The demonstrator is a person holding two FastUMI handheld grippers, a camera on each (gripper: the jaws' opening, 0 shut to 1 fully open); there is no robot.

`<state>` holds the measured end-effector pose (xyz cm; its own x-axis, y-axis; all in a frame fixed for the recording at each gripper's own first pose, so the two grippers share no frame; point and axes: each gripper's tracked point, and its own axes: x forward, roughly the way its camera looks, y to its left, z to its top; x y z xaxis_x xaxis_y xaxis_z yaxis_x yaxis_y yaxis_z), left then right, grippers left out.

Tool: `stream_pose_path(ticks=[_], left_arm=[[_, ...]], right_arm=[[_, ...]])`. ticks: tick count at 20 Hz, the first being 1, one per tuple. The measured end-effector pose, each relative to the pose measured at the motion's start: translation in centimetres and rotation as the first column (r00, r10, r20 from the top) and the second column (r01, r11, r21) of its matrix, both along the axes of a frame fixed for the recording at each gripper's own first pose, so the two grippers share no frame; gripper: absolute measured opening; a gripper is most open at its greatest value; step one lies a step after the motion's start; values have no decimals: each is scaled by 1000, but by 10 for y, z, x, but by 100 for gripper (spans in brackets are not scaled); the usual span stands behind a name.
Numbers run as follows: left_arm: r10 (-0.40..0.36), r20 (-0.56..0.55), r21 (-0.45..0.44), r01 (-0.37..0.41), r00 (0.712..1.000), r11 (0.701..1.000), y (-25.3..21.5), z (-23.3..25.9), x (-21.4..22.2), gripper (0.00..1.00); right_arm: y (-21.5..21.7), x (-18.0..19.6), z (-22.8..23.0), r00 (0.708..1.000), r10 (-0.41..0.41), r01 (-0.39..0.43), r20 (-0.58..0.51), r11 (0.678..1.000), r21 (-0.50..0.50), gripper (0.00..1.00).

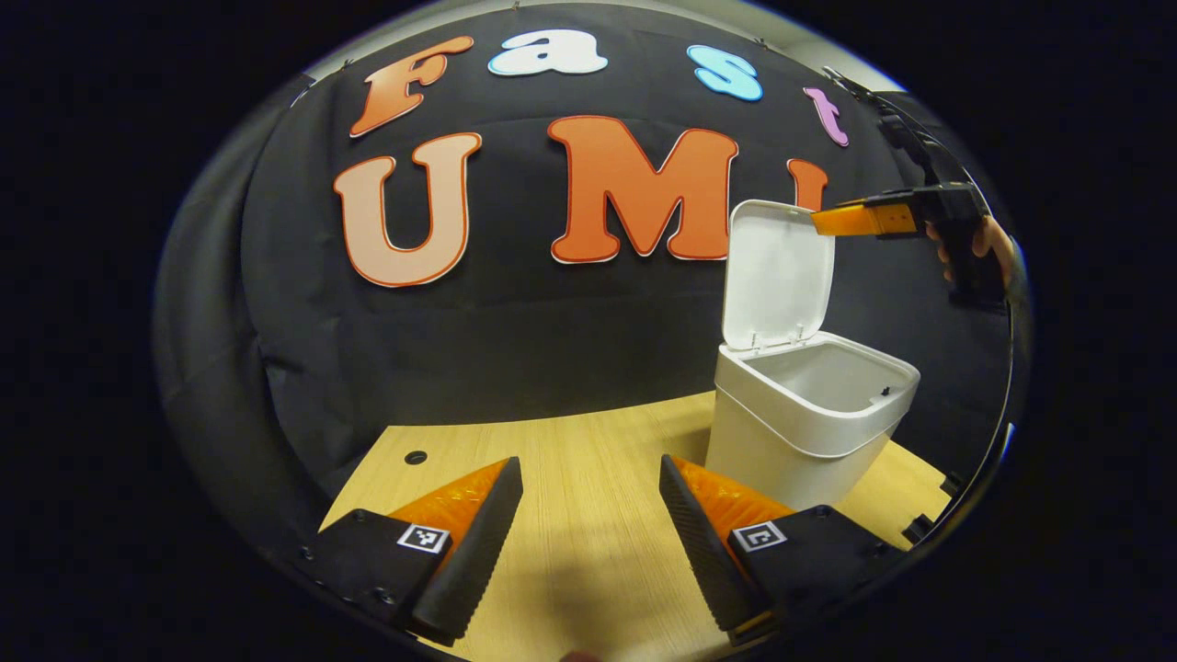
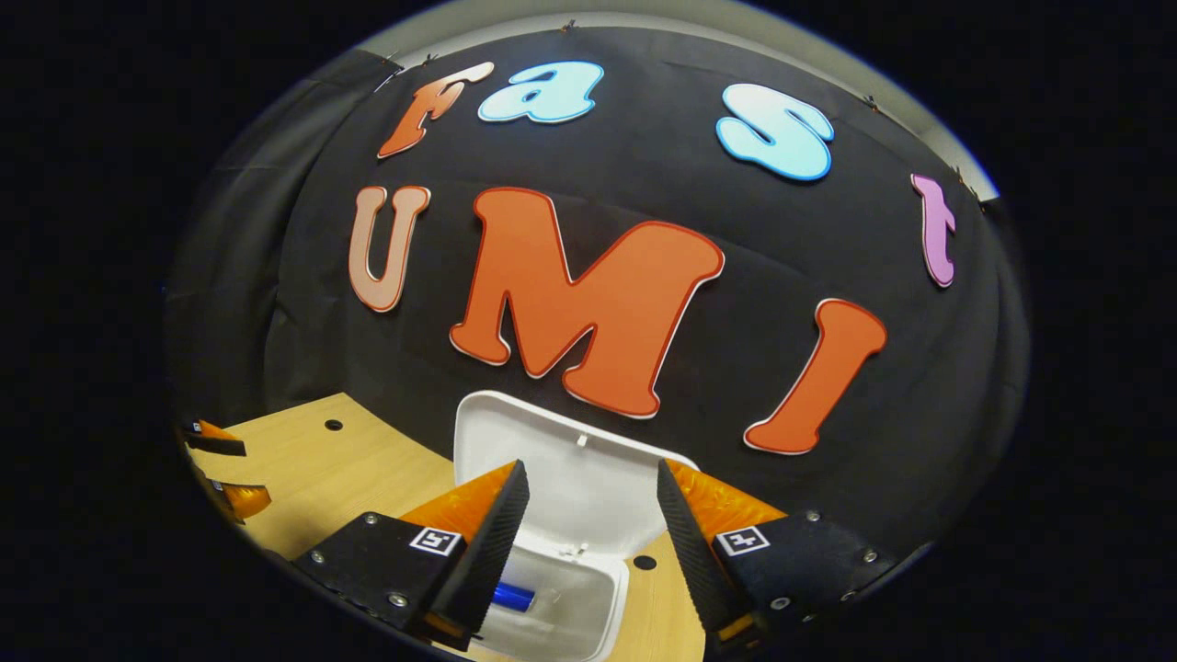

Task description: Press the lid of the desktop garbage bin to open it, pick up the crumpled paper on the desktop and throw it into the bin, then pick up the pop can on the desktop and drop it into the bin, and finally close the garbage bin lid.

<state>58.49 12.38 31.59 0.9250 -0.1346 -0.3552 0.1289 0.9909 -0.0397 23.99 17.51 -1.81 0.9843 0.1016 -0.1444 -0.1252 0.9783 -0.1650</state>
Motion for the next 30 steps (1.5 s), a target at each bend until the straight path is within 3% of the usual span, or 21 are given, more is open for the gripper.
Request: stream_pose_path(ticks=[6,14,19,23,30], left_arm=[[71,0,10,-71,997,997,18,0,-4,94],[171,-2,24,-170,985,985,40,-1,-8,96],[171,-11,24,-171,985,985,44,-2,-11,95],[151,-12,20,-151,988,988,43,-2,-10,95],[87,-6,22,-87,996,996,38,-1,-10,95]], right_arm=[[5,39,37,999,-12,11,41,1000,21,85],[24,60,18,999,-16,20,-39,994,105,82],[27,37,15,998,-13,19,-60,993,114,78],[34,10,-7,990,16,8,-140,985,170,78],[44,-38,-59,967,0,34,-257,991,128,79]])
